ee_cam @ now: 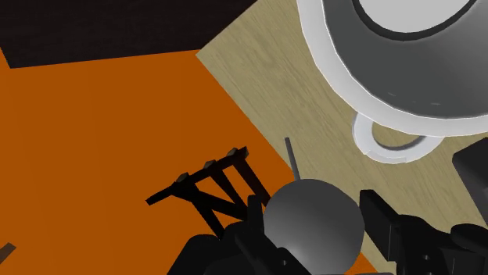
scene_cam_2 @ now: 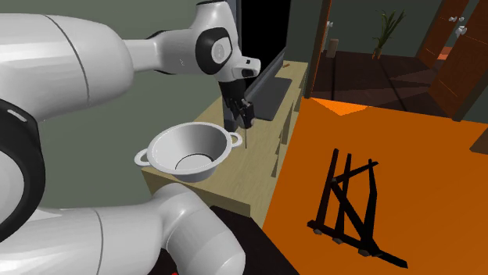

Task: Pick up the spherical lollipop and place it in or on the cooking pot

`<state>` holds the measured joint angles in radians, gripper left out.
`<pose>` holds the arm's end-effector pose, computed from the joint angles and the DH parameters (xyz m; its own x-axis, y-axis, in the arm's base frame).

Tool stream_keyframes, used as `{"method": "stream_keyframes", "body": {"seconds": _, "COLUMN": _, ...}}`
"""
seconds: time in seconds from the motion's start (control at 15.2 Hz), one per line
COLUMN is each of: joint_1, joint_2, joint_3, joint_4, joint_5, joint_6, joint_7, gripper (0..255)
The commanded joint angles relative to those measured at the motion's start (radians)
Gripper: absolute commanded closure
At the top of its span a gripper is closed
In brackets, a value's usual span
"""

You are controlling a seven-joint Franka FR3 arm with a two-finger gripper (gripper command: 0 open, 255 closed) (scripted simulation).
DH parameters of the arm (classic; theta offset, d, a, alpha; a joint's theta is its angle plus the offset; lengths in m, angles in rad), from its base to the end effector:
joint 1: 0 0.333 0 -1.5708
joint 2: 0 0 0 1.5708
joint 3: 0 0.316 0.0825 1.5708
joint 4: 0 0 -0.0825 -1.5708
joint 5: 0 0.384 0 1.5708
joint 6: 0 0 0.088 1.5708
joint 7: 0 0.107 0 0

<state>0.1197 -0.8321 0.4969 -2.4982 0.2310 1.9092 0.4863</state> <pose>0.2598 0.2350 0.5305 0.9737 -0.0363 0.2250 -0.0442 -0.9986 0.0298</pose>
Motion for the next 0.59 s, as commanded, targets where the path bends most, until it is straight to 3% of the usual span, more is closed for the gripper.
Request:
{"method": "stream_keyframes", "body": {"seconds": 0.0, "joint_1": -0.003, "joint_2": -0.002, "joint_3": -0.009, "joint_4": 0.026, "joint_5": -0.006, "joint_6": -0.028, "joint_7": -0.002, "gripper": 255}}
{"method": "stream_keyframes", "body": {"seconds": 0.4, "joint_1": -0.013, "joint_2": 0.007, "joint_3": -0.027, "joint_4": 0.106, "joint_5": -0.023, "joint_6": -0.099, "joint_7": -0.006, "gripper": 255}}
{"method": "stream_keyframes", "body": {"seconds": 0.53, "joint_1": 0.001, "joint_2": 0.002, "joint_3": 0.009, "joint_4": 0.135, "joint_5": -0.005, "joint_6": -0.129, "joint_7": 0.039, "gripper": 255}}
